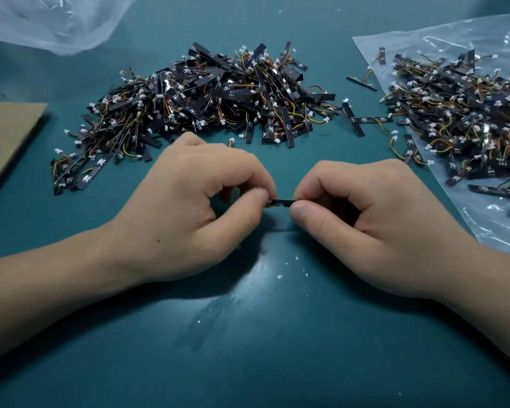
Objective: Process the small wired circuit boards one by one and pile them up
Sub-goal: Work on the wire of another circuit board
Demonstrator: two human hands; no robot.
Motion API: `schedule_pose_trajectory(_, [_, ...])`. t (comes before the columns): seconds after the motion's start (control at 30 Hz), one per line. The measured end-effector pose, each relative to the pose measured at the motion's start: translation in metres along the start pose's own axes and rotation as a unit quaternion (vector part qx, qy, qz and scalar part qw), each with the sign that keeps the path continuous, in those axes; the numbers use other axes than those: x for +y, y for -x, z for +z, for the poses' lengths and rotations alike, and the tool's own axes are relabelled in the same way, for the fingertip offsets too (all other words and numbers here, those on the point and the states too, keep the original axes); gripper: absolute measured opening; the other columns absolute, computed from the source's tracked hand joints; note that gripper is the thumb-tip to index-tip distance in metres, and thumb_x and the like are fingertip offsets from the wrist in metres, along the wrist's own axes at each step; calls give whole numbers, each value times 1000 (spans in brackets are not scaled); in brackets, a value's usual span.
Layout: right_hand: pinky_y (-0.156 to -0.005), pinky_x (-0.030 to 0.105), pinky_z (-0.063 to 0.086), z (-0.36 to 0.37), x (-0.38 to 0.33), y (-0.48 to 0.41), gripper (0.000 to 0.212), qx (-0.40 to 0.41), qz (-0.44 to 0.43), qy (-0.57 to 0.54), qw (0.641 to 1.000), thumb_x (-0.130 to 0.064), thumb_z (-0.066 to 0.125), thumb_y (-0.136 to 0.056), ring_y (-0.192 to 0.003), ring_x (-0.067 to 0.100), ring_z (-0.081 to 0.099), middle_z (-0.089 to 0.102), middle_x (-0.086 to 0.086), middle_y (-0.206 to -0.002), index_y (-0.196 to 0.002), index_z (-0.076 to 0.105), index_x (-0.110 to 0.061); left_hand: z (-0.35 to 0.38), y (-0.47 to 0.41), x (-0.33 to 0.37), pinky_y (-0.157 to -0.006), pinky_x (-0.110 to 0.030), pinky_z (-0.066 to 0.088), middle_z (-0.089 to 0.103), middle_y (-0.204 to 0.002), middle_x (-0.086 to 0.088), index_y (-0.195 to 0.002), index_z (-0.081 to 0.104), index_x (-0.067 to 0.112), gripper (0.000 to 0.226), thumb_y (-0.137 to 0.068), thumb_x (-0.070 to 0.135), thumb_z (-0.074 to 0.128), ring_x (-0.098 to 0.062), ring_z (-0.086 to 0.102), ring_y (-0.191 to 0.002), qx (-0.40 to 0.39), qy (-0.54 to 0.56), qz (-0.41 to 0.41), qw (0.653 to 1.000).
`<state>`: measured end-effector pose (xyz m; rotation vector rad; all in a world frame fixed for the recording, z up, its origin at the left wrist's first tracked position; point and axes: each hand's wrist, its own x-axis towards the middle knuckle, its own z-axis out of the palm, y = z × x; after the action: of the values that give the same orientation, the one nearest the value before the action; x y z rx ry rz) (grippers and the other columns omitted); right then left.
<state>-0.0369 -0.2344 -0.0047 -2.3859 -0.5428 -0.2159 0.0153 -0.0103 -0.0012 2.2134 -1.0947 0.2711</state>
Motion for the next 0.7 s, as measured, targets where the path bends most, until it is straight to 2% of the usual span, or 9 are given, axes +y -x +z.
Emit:
schedule_pose_trajectory(0.07, [-55, 26, 38, 0, 0, 0, 12, 5, -3, 3, 1000, -37, 63, -96, -59, 8, 54, 56, -17, -63, -87, 66, -29, 0, 1, 0, -83, -35, 41, 61, -69, 15, -86, 73, 23, 19, -89, 20, 54, -9, 54, -65, 2, 1, -2, 1000])
schedule_pose_trajectory(0.13, [-56, 21, 38, 0, -1, 0, 11, 12, -11, 9, 1000, -35, 64, -96, -59, 5, 54, 56, -18, -63, -88, 68, -29, 0, 2, 1, -83, -27, 40, 63, -67, 11, -87, 72, 24, 22, -85, 18, 51, -14, 50, -65, 2, 4, -13, 1000])
schedule_pose_trajectory(0.2, [-56, 16, 35, 0, -1, -1, 10, 22, -12, 9, 1000, -33, 64, -96, -59, 3, 52, 54, -21, -63, -88, 67, -27, 0, 1, 1, -83, -23, 37, 61, -67, 15, -90, 71, 26, 23, -85, 20, 49, -14, 48, -64, -13, 4, -20, 1000])
schedule_pose_trajectory(0.33, [-56, 9, 33, -1, -1, -1, 10, 33, -9, -23, 999, -29, 65, -97, -57, 2, 51, 52, -20, -60, -87, 65, -26, 2, -1, 0, -81, -34, 40, 60, -65, 13, -93, 70, 27, 15, -91, 29, 56, -10, 48, -61, -51, -7, -9, 999])
schedule_pose_trajectory(0.4, [-55, 11, 33, -2, -1, -1, 10, 16, -5, -42, 999, -30, 64, -97, -57, 5, 53, 53, -17, -60, -87, 64, -29, 1, -1, -1, -77, -36, 38, 60, -67, 12, -92, 72, 24, 13, -93, 28, 60, -4, 46, -61, -46, -12, 13, 999])
schedule_pose_trajectory(0.47, [-55, 14, 33, -1, 0, -2, 10, -6, -2, -31, 999, -34, 63, -97, -57, 7, 54, 53, -18, -61, -88, 65, -30, 0, -1, -1, -76, -38, 37, 61, -67, 10, -91, 73, 20, 18, -95, 29, 58, -8, 49, -61, -49, -4, 26, 998])
schedule_pose_trajectory(0.63, [-55, 26, 41, 0, 0, -2, 11, -5, -16, 11, 1000, -36, 62, -97, -60, 5, 54, 55, -23, -64, -91, 69, -29, -6, -1, -1, -78, -42, 37, 58, -66, 6, -93, 70, 20, 33, -99, 30, 39, -10, 52, -63, -86, 39, 30, 995])
schedule_pose_trajectory(0.7, [-56, 25, 42, 1, 0, -2, 11, 2, -17, 13, 1000, -35, 63, -97, -61, 6, 55, 57, -22, -65, -91, 70, -28, -7, -1, -1, -80, -42, 37, 58, -65, 5, -93, 70, 22, 36, -99, 30, 35, -12, 53, -63, -87, 48, 19, 995])
